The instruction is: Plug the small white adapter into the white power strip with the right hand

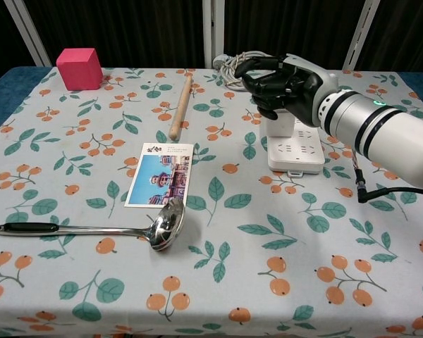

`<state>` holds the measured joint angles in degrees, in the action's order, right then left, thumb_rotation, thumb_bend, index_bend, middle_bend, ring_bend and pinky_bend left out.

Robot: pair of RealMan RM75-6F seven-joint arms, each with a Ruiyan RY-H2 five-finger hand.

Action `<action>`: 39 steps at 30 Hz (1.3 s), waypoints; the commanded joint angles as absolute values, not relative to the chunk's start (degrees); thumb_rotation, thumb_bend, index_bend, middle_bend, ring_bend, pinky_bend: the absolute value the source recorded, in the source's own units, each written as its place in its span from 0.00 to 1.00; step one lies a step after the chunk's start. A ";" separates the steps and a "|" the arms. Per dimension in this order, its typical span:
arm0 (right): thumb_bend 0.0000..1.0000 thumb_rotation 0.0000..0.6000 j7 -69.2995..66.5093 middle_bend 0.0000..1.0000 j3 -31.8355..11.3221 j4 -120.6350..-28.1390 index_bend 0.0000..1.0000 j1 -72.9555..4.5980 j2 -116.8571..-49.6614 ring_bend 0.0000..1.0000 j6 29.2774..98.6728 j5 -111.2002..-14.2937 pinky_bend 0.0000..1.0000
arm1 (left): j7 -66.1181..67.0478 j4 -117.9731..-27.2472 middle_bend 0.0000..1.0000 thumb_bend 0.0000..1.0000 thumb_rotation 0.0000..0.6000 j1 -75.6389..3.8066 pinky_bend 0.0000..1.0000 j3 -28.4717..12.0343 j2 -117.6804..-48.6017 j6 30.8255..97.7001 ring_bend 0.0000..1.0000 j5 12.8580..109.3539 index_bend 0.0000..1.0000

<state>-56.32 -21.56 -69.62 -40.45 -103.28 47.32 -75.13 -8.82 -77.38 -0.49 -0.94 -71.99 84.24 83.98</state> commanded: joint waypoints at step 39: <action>0.85 1.00 -66.83 0.91 -18.22 -63.65 0.98 -41.62 -103.80 0.82 48.41 -76.86 0.86 | -9.36 -76.59 0.00 0.00 1.00 -1.02 0.00 -0.91 -72.37 83.28 0.00 83.84 0.04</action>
<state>-66.83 -18.21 -63.65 -41.62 -103.80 48.41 -76.87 -9.35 -76.60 -1.02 -0.90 -72.37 83.28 83.83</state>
